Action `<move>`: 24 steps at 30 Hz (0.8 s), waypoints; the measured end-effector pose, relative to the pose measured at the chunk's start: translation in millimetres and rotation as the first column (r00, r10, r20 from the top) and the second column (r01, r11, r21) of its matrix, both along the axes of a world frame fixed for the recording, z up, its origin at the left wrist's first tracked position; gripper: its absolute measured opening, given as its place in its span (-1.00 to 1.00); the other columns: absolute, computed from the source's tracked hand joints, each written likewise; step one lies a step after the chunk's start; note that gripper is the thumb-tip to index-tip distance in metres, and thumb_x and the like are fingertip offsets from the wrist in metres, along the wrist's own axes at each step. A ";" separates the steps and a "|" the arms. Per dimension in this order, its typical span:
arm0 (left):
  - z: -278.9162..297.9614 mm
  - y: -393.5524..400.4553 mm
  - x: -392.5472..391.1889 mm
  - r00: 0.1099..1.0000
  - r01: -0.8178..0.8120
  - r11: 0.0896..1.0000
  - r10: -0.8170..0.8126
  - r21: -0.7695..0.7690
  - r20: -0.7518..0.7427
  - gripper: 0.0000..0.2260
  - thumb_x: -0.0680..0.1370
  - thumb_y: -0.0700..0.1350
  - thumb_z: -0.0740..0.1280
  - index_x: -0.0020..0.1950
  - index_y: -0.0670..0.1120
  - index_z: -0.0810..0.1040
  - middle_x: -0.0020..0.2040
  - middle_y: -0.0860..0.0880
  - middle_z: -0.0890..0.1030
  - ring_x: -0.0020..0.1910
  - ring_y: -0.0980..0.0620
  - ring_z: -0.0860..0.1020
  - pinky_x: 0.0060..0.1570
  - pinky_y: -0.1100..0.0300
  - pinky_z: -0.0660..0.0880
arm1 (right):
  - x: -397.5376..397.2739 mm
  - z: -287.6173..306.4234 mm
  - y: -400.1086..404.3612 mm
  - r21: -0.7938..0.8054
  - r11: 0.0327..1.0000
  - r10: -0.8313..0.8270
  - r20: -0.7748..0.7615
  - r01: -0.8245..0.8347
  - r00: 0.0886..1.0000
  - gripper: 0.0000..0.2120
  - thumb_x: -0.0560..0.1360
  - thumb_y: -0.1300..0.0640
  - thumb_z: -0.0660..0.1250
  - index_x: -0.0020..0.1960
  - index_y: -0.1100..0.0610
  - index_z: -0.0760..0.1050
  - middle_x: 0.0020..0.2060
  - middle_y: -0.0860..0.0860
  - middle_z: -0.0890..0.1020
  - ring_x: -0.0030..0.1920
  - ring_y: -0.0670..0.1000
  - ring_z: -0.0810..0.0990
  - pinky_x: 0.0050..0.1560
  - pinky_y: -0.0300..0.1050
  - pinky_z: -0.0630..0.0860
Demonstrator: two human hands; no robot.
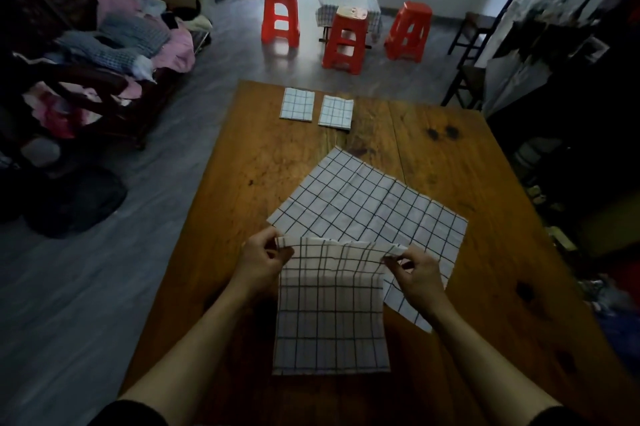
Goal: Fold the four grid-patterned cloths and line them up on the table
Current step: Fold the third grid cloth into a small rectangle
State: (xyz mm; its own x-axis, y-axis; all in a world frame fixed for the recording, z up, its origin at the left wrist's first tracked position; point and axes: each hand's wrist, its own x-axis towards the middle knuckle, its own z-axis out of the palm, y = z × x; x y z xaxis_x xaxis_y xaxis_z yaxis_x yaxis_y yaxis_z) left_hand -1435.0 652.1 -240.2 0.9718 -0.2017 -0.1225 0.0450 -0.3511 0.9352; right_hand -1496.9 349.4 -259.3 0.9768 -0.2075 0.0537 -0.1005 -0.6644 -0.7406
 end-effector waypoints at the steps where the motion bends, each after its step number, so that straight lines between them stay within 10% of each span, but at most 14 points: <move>1: -2.0 0.7 0.6 1.000 0.009 1.000 -0.009 0.000 -0.004 -0.93 0.51 -0.17 0.42 -0.07 -0.03 0.55 -0.08 0.02 0.64 -0.06 0.11 0.62 -0.03 0.02 0.63 | 0.6 -2.6 -0.2 -0.001 1.000 0.004 -0.007 -0.004 1.000 -0.76 0.49 -0.15 0.29 -0.07 0.00 0.59 -0.15 -0.08 0.57 -0.11 -0.10 0.55 -0.15 -0.11 0.55; 7: -13.4 7.6 -10.5 0.995 0.072 0.997 -0.071 0.014 -0.075 -0.82 0.45 0.09 0.42 -0.10 0.00 0.56 -0.08 0.07 0.63 -0.05 0.07 0.61 -0.06 -0.05 0.63 | -9.9 -16.5 -9.1 -0.020 0.993 0.115 -0.079 -0.117 0.990 -0.96 0.50 0.07 0.41 -0.08 0.01 0.61 -0.14 -0.12 0.57 -0.10 -0.17 0.52 -0.14 -0.32 0.43; 24: -33.9 27.4 -35.8 0.971 0.238 0.900 -0.235 0.364 -0.053 -0.71 0.55 -0.38 0.24 -0.01 -0.01 0.59 0.08 0.09 0.57 0.14 0.16 0.50 0.14 0.21 0.52 | -27.2 -35.9 -14.4 -0.148 0.956 0.196 -0.326 -0.255 0.925 -0.81 0.55 0.18 0.34 0.12 0.00 0.60 0.04 -0.13 0.52 0.10 -0.14 0.44 0.02 -0.37 0.32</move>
